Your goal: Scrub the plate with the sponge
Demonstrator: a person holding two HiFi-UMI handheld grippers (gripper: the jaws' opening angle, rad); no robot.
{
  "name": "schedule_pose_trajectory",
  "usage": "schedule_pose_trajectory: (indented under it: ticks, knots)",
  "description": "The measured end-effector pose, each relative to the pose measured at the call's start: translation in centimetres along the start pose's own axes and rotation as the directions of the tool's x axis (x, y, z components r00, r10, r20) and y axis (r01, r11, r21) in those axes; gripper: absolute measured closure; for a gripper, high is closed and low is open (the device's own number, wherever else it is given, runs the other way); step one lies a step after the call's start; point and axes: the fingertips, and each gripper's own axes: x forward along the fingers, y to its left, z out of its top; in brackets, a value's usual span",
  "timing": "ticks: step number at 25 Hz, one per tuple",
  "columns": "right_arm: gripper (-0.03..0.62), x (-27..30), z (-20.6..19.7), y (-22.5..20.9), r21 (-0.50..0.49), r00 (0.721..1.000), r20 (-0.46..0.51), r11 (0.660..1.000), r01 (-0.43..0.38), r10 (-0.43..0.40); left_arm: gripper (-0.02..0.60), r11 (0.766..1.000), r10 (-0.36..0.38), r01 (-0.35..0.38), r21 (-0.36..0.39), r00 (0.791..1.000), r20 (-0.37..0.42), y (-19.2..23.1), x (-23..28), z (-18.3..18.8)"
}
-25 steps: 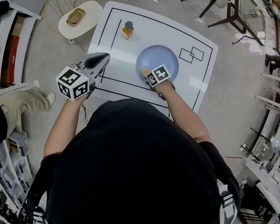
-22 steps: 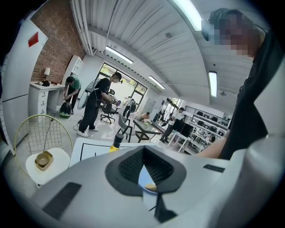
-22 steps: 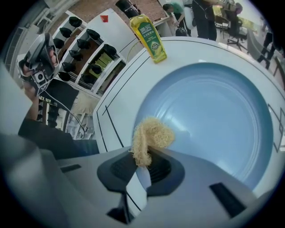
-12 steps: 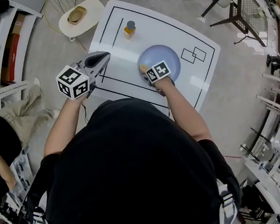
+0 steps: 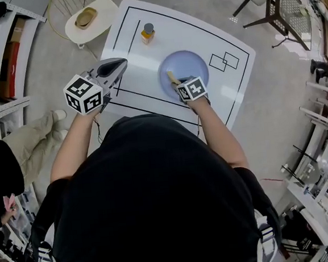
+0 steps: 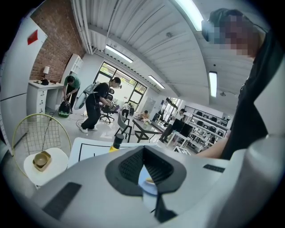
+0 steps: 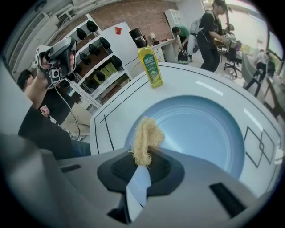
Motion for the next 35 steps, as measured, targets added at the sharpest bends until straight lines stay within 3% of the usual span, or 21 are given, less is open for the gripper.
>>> schedule_pose_trajectory:
  ticks: [8,18,25,35]
  knots:
    - [0.549,0.3,-1.9,-1.3,-0.062,0.995,-0.046,0.994,0.09,-0.093,0.572,1.0,-0.023,0.023,0.0,1.0,-0.015,-0.7,0.9,-0.4]
    - [0.549,2.7,-2.1,-0.4,-0.051,0.994,-0.097,0.997,0.05,-0.055,0.572,1.0,-0.019,0.019,-0.002,1.0,-0.021,0.2,0.8,-0.7]
    - [0.549,2.9,0.1,-1.3,-0.066,0.996,-0.071,0.996,0.058,-0.063,0.572,1.0,-0.016,0.016,-0.01,0.999,-0.032,0.4,0.6,-1.2]
    - [0.549,2.4,1.6,-4.1,0.006,0.996,-0.02,0.996,0.091,-0.091,0.572,1.0,-0.007,0.007,-0.011,0.999,-0.031,0.9,0.3,-1.2]
